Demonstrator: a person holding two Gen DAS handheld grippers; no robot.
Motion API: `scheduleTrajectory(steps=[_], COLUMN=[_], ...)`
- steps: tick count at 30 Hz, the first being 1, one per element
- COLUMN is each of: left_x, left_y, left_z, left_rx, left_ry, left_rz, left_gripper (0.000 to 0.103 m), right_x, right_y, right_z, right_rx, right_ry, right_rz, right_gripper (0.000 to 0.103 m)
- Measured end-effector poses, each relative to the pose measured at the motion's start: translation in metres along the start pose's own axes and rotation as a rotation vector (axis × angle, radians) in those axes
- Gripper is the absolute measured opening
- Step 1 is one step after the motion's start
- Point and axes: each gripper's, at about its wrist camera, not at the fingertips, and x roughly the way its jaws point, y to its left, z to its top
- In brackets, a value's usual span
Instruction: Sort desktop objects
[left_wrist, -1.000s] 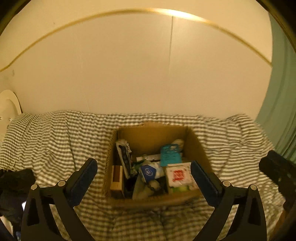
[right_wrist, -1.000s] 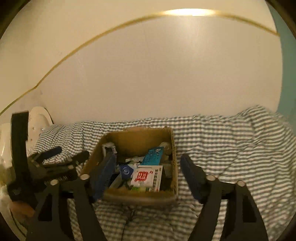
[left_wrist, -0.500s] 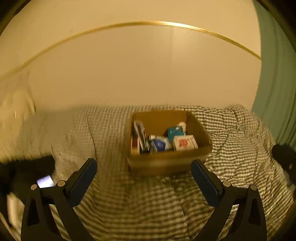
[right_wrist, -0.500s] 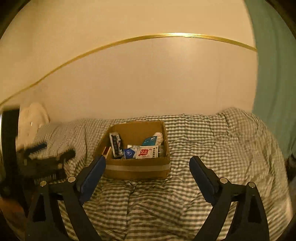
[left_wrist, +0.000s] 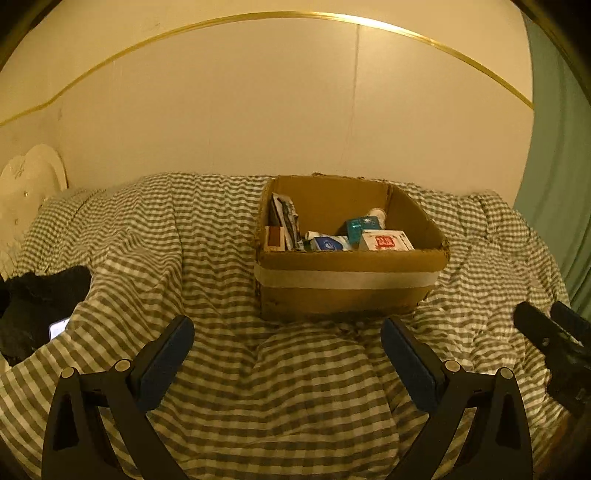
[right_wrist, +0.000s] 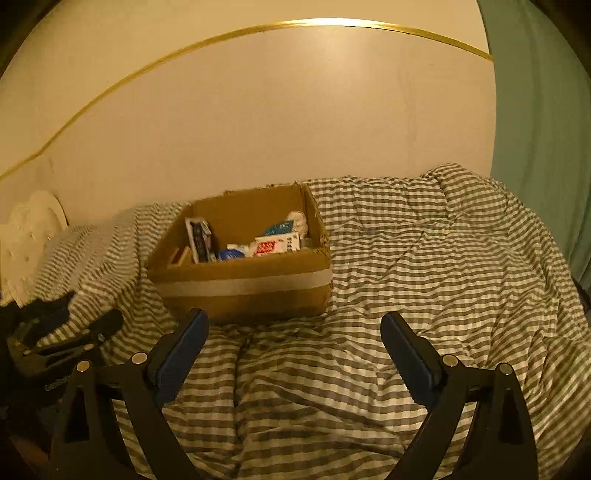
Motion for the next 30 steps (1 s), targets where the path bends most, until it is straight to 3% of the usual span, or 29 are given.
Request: scheduleTrajectory(steps=[4,8,13,24,30], left_x=[-0.001,-0.009,-0.015,-0.016,-0.004], left_y=[-0.003,-0.003,-0.012,-0.014,-0.008], left_z=[0.0,0.0,0.0,0.0,-0.003], left_rx=[0.006,-0.01,0.045,0.042,0.009], left_ry=[0.014,-0.026,-0.012,0.004,0.059], left_rz=[0.0,0.028,0.065,0.044,0.037], left_gripper=[0.103,0.103,0.103,0.103,0.103], right_x=[0.014,0.015,0.009,0.008,0.01], right_y=[-0.002,-0.004,-0.003,0.001,0.005], right_z=[-0.006,-0.007,-0.009,-0.008,-0.009], right_rx=[0.016,0.008,0.007,-0.005,-0.028], right_ry=[0.053,0.053,0.048,0.048,0.047], right_rz=[0.027,0.013,0.012,0.008,0.013], right_gripper=[0.095,0.095,0.095,0.096,0.096])
